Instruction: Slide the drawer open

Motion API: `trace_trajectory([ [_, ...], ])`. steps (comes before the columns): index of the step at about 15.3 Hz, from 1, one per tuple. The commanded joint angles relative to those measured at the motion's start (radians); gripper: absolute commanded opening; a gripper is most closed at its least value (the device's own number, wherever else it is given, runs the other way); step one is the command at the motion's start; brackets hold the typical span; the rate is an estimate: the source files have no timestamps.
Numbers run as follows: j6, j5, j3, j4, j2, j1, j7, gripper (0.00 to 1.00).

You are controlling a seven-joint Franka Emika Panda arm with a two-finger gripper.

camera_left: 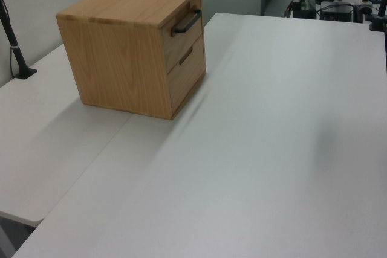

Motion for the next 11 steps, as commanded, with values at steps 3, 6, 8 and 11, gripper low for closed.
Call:
trace_trajectory([
  [3,0.026,0.02,0.006,-0.02,-0.01,-0.008,-0.009,1.0],
  [6,0.023,0.02,0.006,-0.02,-0.008,-0.008,-0.003,1.0],
  [8,0.018,0.022,0.006,-0.021,-0.01,-0.008,-0.003,1.0],
  [11,0.038,0.033,0.006,-0.021,0.006,-0.008,-0.003,1.0],
])
